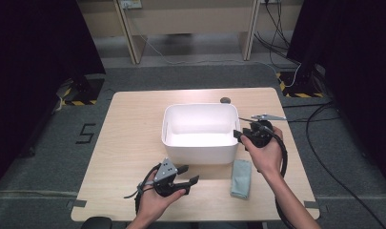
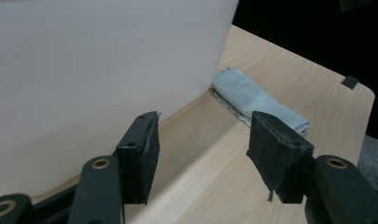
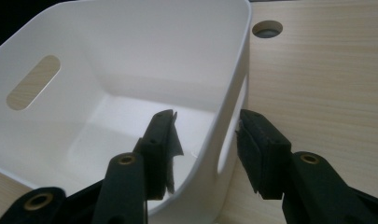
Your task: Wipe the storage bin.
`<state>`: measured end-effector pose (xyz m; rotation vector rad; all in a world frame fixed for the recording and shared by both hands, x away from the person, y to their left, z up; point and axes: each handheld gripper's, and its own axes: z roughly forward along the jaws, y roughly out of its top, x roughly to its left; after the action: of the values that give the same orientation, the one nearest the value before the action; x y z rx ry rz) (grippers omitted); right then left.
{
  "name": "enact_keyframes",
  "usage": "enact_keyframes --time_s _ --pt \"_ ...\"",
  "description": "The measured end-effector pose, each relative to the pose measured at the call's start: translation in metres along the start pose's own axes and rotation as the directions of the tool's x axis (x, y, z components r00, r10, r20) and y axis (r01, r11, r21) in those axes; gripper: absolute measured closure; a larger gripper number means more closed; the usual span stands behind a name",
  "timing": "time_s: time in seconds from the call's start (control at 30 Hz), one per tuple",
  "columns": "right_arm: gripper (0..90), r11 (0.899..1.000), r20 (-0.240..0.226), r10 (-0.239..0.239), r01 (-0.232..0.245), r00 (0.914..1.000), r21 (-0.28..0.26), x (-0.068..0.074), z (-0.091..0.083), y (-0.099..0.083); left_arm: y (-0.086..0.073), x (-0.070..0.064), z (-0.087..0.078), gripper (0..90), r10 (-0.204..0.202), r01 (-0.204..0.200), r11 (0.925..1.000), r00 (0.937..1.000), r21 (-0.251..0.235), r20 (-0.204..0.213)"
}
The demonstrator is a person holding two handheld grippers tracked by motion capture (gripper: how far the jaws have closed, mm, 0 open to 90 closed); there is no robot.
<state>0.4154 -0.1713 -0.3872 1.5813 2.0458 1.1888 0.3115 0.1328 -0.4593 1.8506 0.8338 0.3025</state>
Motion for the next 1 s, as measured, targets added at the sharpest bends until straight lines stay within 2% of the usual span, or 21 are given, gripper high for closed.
enact_keyframes --time_s 0.13,0.2,0.4,0.57,0.8,0.93,1.0 --pt "55.2 1.0 0.005 0.006 -0.006 1.0 -0.006 -0.006 -0.007 -0.001 -0.003 0.0 0.007 42.1 0.008 -0.009 0.9998 1.0 0.016 0.005" --pt "54.5 1.0 0.003 0.019 -0.019 0.9998 -0.004 -0.009 -0.009 -0.002 -0.003 0.001 0.01 42.1 -0.002 0.002 0.9998 1.0 0.021 0.006" --pt "54.0 1.0 -0.005 0.022 -0.022 0.9998 -0.012 -0.005 -0.009 -0.001 -0.002 0.0 0.013 42.0 -0.002 0.002 0.9999 0.9999 0.017 0.013" --pt "53.1 0.999 -0.014 0.019 -0.019 0.9997 -0.026 -0.003 -0.018 -0.002 -0.001 0.001 0.015 42.0 -0.002 0.002 0.9998 0.9999 0.018 0.011" --pt "52.4 0.998 -0.003 0.051 -0.051 0.9987 -0.035 -0.017 -0.031 -0.012 -0.002 0.001 0.02 42.0 0.0 0.0 0.9996 0.9999 0.027 0.011" --pt "52.0 0.997 0.021 0.073 -0.073 0.9971 0.006 -0.026 -0.031 -0.022 -0.002 0.0 0.023 41.8 -0.004 0.003 0.9995 0.9999 0.033 0.016" --pt "51.9 0.994 0.033 0.083 -0.085 0.996 0.075 -0.032 -0.022 -0.034 -0.002 0.0 0.025 41.6 -0.007 0.007 0.9994 0.9998 0.035 0.017"
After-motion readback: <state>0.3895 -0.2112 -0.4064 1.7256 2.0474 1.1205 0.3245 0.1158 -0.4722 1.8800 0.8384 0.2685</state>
